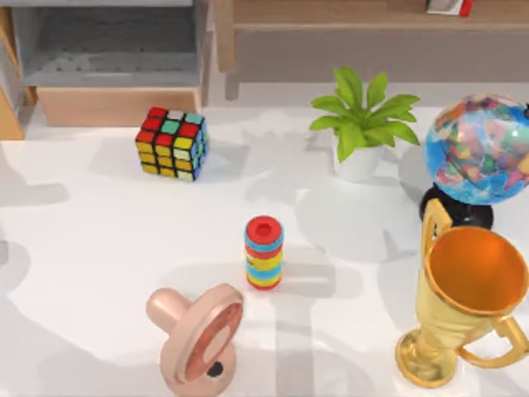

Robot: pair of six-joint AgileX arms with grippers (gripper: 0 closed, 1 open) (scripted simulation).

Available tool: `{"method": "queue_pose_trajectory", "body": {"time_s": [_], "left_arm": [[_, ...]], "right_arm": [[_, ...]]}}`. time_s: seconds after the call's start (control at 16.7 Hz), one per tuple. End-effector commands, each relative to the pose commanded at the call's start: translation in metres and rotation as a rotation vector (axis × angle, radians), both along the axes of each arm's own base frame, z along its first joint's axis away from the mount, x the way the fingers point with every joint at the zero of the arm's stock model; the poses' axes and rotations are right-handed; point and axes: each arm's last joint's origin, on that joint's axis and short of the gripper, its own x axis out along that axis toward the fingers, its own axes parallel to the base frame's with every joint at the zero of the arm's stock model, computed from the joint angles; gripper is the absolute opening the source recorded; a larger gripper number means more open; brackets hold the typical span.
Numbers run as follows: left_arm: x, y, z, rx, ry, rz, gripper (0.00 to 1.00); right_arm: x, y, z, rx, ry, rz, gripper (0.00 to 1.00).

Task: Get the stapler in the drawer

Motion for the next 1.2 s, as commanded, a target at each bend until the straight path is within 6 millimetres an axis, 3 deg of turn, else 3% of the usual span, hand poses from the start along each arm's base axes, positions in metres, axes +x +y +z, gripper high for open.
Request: {"method": "queue_pose_trajectory", "body": {"time_s": [0.18, 0.54, 0.84, 1.2], "left_arm": [[0.010, -0.001, -0.005, -0.005, 0.017, -0.003, 0.00], [0.057, 0.001, 0.003, 0.008, -0.014, 0.000, 0.00], [0.063, -0.001, 0.000, 0.000, 0.000, 0.000, 0.00], [0.063, -0.001, 0.000, 0.000, 0.000, 0.000, 0.45]], "right_arm": [[0.000, 0.000, 0.000, 0.000, 0.000, 0.000, 1.00], [0.000, 0.000, 0.000, 0.000, 0.000, 0.000, 1.00], [0.000, 0.000, 0.000, 0.000, 0.000, 0.000, 1.00], [0.000, 0.000, 0.000, 0.000, 0.000, 0.000, 1.00]]}}
